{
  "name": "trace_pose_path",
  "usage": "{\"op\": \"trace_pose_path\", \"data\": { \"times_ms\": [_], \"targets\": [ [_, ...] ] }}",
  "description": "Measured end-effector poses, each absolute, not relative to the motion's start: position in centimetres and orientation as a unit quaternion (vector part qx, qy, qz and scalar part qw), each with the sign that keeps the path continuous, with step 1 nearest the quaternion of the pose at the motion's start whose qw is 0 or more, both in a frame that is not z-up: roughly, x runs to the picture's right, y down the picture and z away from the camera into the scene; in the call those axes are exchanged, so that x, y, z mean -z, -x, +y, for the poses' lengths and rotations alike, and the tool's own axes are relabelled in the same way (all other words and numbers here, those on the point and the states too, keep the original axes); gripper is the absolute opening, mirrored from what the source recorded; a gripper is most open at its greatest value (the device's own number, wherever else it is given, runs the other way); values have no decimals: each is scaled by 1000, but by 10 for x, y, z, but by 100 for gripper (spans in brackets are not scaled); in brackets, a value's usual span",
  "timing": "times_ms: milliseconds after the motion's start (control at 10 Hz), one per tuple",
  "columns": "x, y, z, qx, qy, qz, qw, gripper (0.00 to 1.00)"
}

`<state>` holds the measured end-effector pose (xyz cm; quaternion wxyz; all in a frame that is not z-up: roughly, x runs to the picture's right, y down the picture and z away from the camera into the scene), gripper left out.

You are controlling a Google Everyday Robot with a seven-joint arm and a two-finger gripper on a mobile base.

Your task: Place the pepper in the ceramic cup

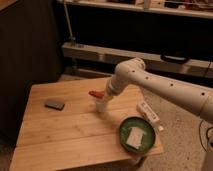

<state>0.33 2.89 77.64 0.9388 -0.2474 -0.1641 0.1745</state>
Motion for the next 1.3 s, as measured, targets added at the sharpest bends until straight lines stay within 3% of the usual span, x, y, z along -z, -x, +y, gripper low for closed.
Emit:
{"op": "trace_pose_path", "data": {
  "times_ms": [300,400,600,1100,1200,1300],
  "targets": [
    [-777,-3,30,-174,247,-164,939,27],
    [-777,-3,30,-174,247,-164,939,31],
    [-777,-3,31,-173,246,-164,939,46],
    [-778,-4,32,-172,245,-163,940,49],
    [-778,-4,32,-172,245,-163,940,52],
    [-778,-4,32,-172,245,-164,940,61]
  ]
}}
